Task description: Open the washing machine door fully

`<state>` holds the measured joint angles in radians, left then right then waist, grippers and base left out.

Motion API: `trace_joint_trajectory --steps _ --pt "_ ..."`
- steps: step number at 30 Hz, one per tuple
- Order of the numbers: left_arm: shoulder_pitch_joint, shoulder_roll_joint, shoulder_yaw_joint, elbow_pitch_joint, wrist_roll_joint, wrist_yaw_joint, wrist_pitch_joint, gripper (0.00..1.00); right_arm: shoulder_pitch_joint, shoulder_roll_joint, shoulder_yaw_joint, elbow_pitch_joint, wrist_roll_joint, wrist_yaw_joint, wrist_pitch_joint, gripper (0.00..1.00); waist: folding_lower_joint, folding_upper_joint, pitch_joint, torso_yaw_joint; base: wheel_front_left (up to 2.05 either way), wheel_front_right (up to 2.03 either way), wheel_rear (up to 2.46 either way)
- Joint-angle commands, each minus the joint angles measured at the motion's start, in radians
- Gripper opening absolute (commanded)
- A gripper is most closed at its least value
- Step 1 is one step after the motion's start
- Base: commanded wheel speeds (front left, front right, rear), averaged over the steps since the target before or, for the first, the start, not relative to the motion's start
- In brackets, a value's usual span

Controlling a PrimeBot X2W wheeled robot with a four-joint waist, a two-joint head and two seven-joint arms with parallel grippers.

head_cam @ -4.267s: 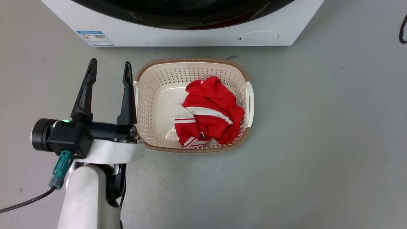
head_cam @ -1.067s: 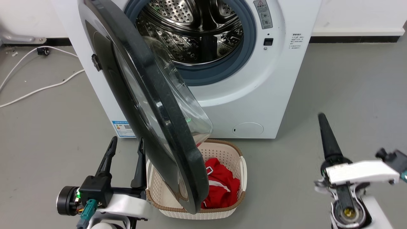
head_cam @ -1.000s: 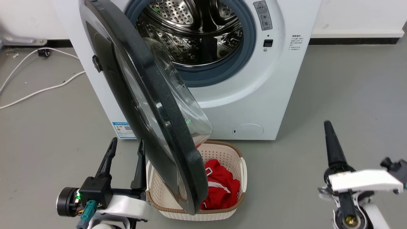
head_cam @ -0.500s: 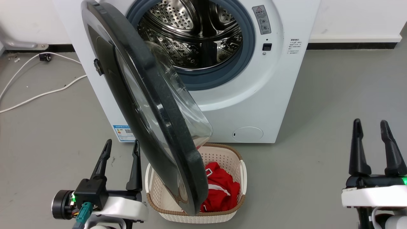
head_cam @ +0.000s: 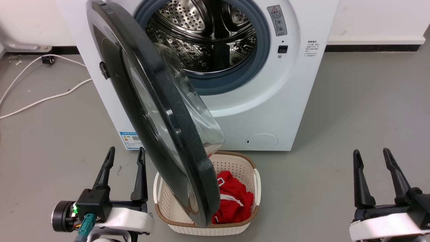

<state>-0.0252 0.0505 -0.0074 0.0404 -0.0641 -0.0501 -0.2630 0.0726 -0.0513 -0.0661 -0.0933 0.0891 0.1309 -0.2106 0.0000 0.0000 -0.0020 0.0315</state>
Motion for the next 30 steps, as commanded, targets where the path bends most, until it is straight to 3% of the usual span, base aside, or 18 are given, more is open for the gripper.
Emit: trace_joint_trajectory --steps 1,18,20,21,30 --pt "0.0 0.0 0.0 0.0 0.006 -0.002 -0.002 1.0 0.012 0.002 -0.003 0.005 -0.004 0.0 -0.008 1.0 0.0 0.0 0.0 0.0 0.0 0.0 0.0" --pt "0.011 0.0 -0.011 0.001 0.0 0.005 -0.003 1.0 -0.032 0.002 0.015 0.063 0.006 0.0 -0.034 1.0 0.0 0.0 0.011 -0.006 0.0 0.0 0.0" --pt "0.01 0.0 -0.012 -0.001 -0.002 0.005 -0.002 0.13 -0.034 0.002 0.017 0.064 0.007 0.0 -0.034 1.0 0.0 0.0 0.013 -0.006 0.0 0.0 0.0" --pt "0.01 0.0 -0.012 -0.001 -0.002 0.004 -0.003 0.0 -0.035 0.002 0.019 0.065 0.006 0.0 -0.034 1.0 0.0 0.0 0.013 -0.006 0.0 0.0 0.0" --pt "-0.002 0.0 -0.003 -0.018 -0.004 0.004 -0.003 0.0 -0.037 0.002 0.021 0.068 0.012 0.0 -0.036 1.0 0.0 0.0 0.019 -0.007 0.0 0.0 0.0"
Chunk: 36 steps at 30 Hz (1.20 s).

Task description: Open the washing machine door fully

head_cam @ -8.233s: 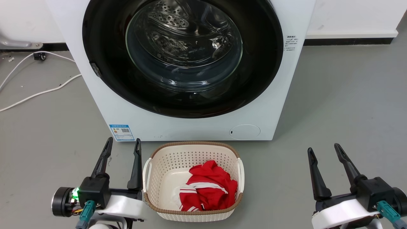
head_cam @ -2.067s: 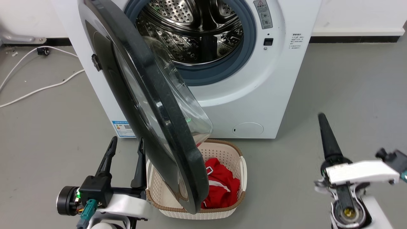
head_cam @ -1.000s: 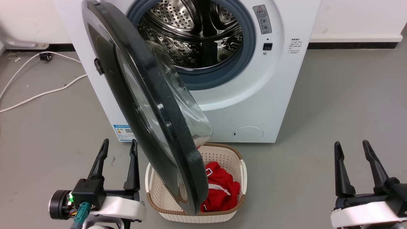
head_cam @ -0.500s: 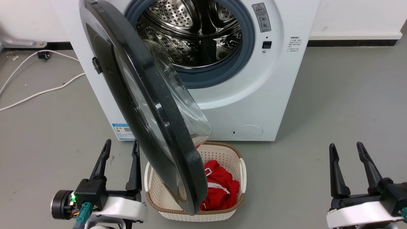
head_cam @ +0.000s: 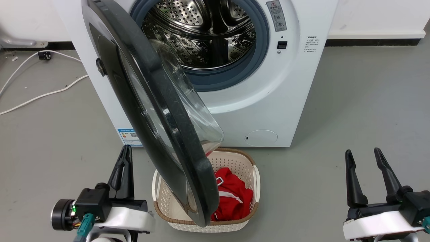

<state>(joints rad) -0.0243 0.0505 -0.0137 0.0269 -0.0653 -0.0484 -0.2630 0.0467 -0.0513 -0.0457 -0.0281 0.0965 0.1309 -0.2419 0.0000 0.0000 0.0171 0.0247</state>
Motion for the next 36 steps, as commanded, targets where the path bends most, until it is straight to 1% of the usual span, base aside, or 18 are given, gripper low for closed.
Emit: trace_joint_trajectory --steps 1,5,8,13,16,20,23,26,28,31,36 --pt "-0.006 0.0 0.005 -0.013 -0.003 0.005 -0.003 0.0 -0.012 0.002 0.002 0.003 0.006 0.0 -0.005 1.0 0.0 0.0 0.0 0.0 0.0 0.0 0.0" --pt "-0.026 0.0 0.015 -0.079 -0.003 0.012 -0.003 0.0 -0.015 0.002 0.001 0.006 0.011 0.0 -0.005 1.0 0.0 0.0 0.005 0.0 0.0 0.0 0.0" --pt "-0.041 0.0 0.026 -0.154 0.001 0.014 -0.003 0.0 -0.018 0.002 0.002 0.008 0.015 0.0 -0.006 1.0 0.0 0.0 0.008 0.001 0.0 0.0 0.0" --pt "-0.078 0.0 0.042 -0.329 0.009 0.019 -0.002 0.0 -0.02 0.002 0.003 0.012 0.019 0.0 -0.007 1.0 0.0 0.0 0.012 0.003 0.0 0.0 0.0" --pt "-0.099 -0.001 0.029 -0.452 0.022 0.018 -0.002 0.0 -0.02 0.002 0.003 0.016 0.022 0.0 -0.005 1.0 0.0 0.0 0.011 0.003 0.0 0.0 0.0" --pt "-0.131 -0.001 -0.015 -0.6 0.039 -0.005 -0.002 0.0 -0.022 0.002 0.005 0.019 0.025 0.0 -0.003 1.0 0.0 0.0 0.013 0.0 0.0 0.0 0.0" --pt "-0.146 0.008 -0.079 -0.667 0.059 -0.033 -0.002 0.0 -0.023 0.002 0.008 0.023 0.027 0.0 -0.002 1.0 0.0 0.0 0.012 -0.003 0.0 0.0 0.0" --pt "-0.133 0.016 -0.178 -0.668 0.067 -0.053 -0.002 0.0 -0.024 0.002 0.006 0.026 0.027 0.0 -0.001 1.0 0.0 0.0 0.013 -0.003 0.0 0.0 0.0" --pt "-0.114 0.021 -0.247 -0.642 0.055 -0.064 -0.002 0.0 -0.026 0.002 0.008 0.028 0.027 0.0 0.0 1.0 0.0 0.0 0.014 -0.003 0.0 0.0 0.0" --pt "-0.076 0.032 -0.336 -0.57 0.033 -0.073 -0.002 0.0 -0.03 0.002 0.017 0.032 0.028 0.0 0.002 1.0 0.0 0.0 0.015 -0.007 0.0 0.0 0.0" --pt "0.02 0.06 -0.435 -0.402 -0.012 -0.08 -0.002 0.0 -0.027 0.002 0.022 0.041 0.033 0.0 0.006 1.0 0.0 0.0 0.011 -0.01 0.0 0.0 0.0"
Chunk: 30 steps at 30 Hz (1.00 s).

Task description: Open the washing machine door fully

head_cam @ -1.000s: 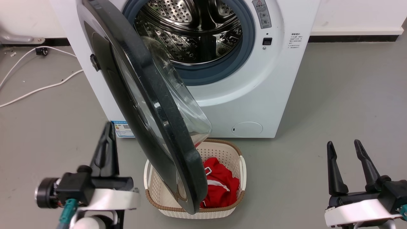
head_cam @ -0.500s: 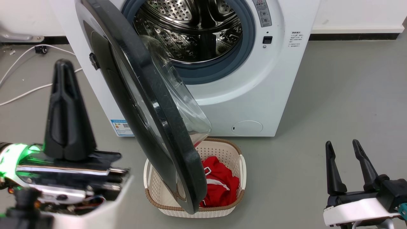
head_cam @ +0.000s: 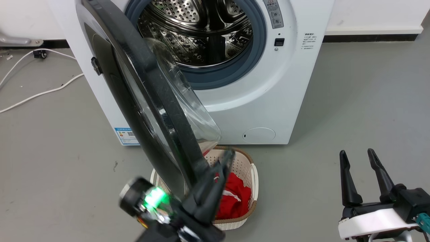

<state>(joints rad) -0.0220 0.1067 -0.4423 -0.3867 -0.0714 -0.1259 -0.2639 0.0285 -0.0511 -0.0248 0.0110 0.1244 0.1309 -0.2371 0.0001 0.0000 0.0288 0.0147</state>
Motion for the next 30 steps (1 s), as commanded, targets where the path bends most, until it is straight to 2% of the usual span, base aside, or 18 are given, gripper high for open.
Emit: trace_joint_trajectory --steps 1,9,14,20,30 --pt "0.036 0.009 -0.02 0.047 -0.011 -0.002 -0.001 0.0 -0.008 0.002 0.003 0.004 0.005 0.0 0.002 1.0 -0.0001 0.0 -0.002 -0.001 0.0 0.0 0.0" --pt "0.13 0.009 -0.05 0.244 -0.056 -0.004 -0.001 0.0 -0.001 0.002 0.001 0.006 0.013 0.0 0.007 1.0 -0.0001 0.0 -0.005 0.006 0.0 0.0 0.0" --pt "0.092 0.0 -0.075 0.333 -0.069 -0.005 -0.001 0.0 -0.012 0.002 0.011 0.005 0.021 0.0 0.015 1.0 -0.0001 0.0 0.006 0.003 0.0 0.0 0.0" --pt "0.02 -0.019 -0.054 0.415 -0.067 -0.004 -0.001 0.0 -0.011 0.002 0.011 0.013 0.038 0.0 0.012 1.0 -0.0001 0.0 0.013 -0.01 0.0 0.0 0.0" --pt "-0.05 -0.043 0.02 0.466 -0.063 0.047 0.0 0.0 -0.021 0.002 0.03 0.034 0.062 0.0 0.012 1.0 -0.0001 0.0 0.026 -0.028 0.0 0.0 0.0"
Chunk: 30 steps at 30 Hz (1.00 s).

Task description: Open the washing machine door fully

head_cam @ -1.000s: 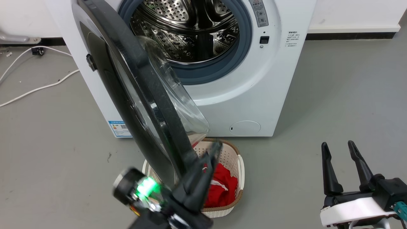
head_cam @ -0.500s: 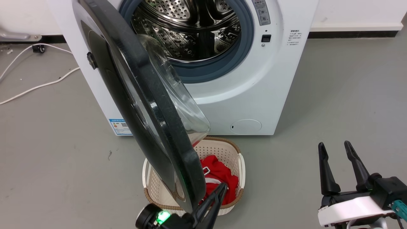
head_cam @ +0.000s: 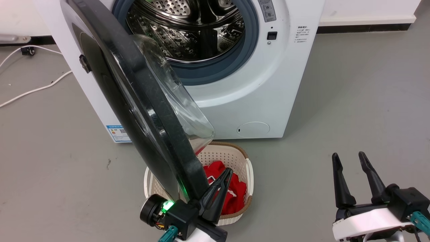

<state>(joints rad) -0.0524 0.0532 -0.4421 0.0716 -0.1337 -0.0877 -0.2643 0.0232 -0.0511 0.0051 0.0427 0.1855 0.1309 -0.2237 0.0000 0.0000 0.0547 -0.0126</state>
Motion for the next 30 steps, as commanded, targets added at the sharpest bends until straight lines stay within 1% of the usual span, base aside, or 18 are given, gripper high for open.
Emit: trace_joint_trajectory --steps 1,7,13,16,21,25,30 --pt "-0.017 0.01 0.024 0.006 0.002 0.011 0.0 0.0 -0.017 0.002 0.001 0.003 0.002 0.0 -0.002 1.0 0.0 0.0 0.002 -0.001 0.0 0.0 0.0" --pt "0.027 0.007 0.049 -0.033 0.004 0.025 0.0 0.0 -0.018 0.002 -0.002 0.014 0.006 0.0 -0.004 1.0 0.0 0.0 0.006 0.009 0.0 0.0 0.0" --pt "0.101 0.005 0.063 -0.081 0.01 0.031 0.0 0.0 -0.009 0.002 -0.007 0.025 0.017 0.0 -0.008 1.0 0.0 0.0 -0.004 0.055 0.0 0.0 0.0" --pt "0.135 0.003 0.083 -0.111 0.007 0.04 0.0 0.0 -0.001 0.002 -0.011 0.023 0.013 0.0 -0.007 1.0 0.0 0.0 -0.007 0.095 0.0 0.0 0.0" --pt "0.175 0.003 0.117 -0.149 0.014 0.05 0.0 0.0 0.004 0.002 -0.019 0.014 0.005 0.0 0.002 1.0 0.0 0.0 -0.002 0.18 0.0 0.0 0.0" --pt "0.206 0.002 0.147 -0.165 0.021 0.056 0.0 0.0 0.002 0.002 -0.027 0.01 0.0 0.0 0.01 1.0 0.0 0.0 0.003 0.251 0.0 0.0 0.0" --pt "0.245 0.002 0.195 -0.181 0.028 0.074 0.0 0.0 0.007 0.002 -0.03 0.01 -0.004 0.0 0.015 1.0 0.0 0.0 0.004 0.32 0.0 0.0 0.0"
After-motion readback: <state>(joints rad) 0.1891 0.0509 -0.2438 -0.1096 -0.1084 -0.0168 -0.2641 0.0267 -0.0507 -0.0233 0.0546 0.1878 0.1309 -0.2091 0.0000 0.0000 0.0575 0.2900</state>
